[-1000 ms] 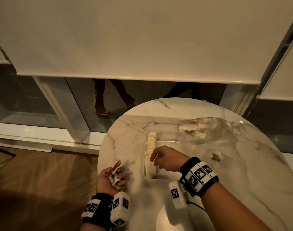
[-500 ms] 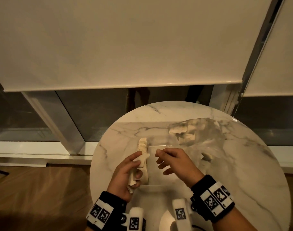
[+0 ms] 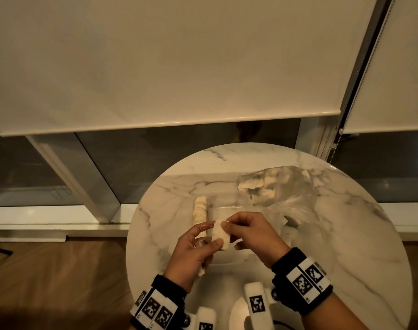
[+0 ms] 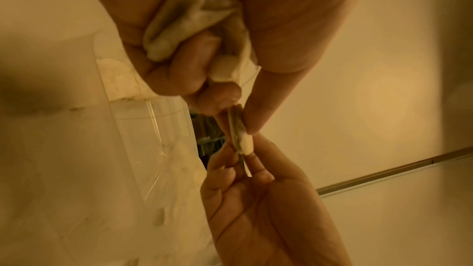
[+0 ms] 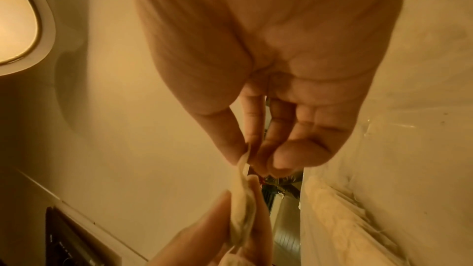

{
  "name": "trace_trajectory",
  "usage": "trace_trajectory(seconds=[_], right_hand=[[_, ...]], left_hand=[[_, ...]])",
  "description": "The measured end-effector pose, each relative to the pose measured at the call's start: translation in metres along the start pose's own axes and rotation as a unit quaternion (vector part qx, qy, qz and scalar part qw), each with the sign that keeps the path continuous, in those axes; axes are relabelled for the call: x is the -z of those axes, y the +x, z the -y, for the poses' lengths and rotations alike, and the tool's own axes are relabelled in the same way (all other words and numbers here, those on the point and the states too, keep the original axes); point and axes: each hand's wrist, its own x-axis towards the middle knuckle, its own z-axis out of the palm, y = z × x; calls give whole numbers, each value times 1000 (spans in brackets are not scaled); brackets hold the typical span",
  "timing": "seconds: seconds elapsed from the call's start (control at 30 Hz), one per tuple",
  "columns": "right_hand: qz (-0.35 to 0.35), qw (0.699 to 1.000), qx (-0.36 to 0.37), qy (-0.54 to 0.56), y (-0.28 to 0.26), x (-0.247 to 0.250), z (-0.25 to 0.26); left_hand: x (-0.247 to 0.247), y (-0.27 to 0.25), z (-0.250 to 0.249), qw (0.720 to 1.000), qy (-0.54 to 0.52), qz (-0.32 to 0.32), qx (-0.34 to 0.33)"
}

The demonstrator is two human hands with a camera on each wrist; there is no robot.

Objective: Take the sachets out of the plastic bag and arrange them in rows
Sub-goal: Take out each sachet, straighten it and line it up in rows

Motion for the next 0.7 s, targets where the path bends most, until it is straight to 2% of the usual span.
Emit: trace_trajectory(seconds=[0.1,0.27,0.4,0.5,0.7], right_hand=[[2,1000,9,12,0,-1,1],[-22,999,16,28,4,-1,-1],[-35,999,17,-5,9,0,-8],[-33,999,11,-34,15,0,-17],[10,991,-17,-131,26,-10,-36]], left_hand=[[3,3,3,1000,8,-21,2],[19,10,8,994,36,-106,20],[45,16,15,983,40,-172,42],[60,18,21,972,83,-211,56],[67,19,36,956,195,-214,46]])
